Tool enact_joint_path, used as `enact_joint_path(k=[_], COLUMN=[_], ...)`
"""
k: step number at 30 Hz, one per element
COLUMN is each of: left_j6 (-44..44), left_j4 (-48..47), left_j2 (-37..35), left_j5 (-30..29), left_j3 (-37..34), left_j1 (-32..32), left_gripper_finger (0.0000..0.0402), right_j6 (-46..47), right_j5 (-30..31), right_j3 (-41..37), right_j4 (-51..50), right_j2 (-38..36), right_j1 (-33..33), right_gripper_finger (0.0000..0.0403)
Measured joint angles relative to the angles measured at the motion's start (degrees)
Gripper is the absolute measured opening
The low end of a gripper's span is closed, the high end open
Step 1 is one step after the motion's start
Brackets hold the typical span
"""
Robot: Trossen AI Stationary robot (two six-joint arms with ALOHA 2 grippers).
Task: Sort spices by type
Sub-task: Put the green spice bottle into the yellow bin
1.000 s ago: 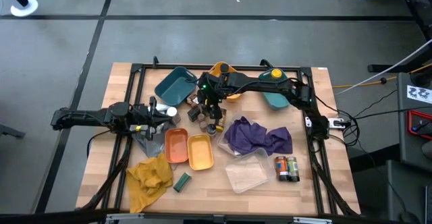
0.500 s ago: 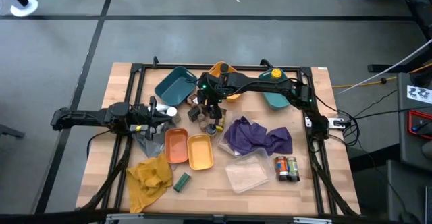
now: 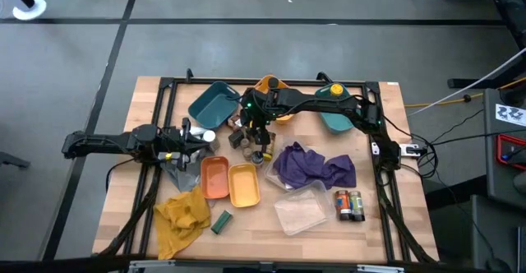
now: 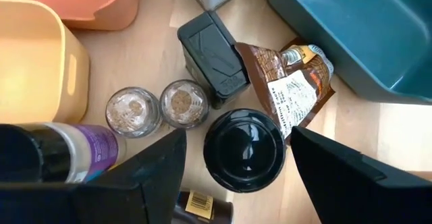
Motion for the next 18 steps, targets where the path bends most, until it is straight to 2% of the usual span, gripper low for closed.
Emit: enact_joint_path(k=[18], left_j6=[0.0], left_j4=[0.0], left_j2=[-0.02], left_j5=[0.01], left_j3=[0.01], left_j1=[0.0], left_gripper_finger=[0.0], right_j6=[-0.84], right_j5=[0.04], right_j3=[0.02], right_j4=[0.13], right_j2=[0.67], right_j1=[-0.03], right_gripper_finger=[0.0264])
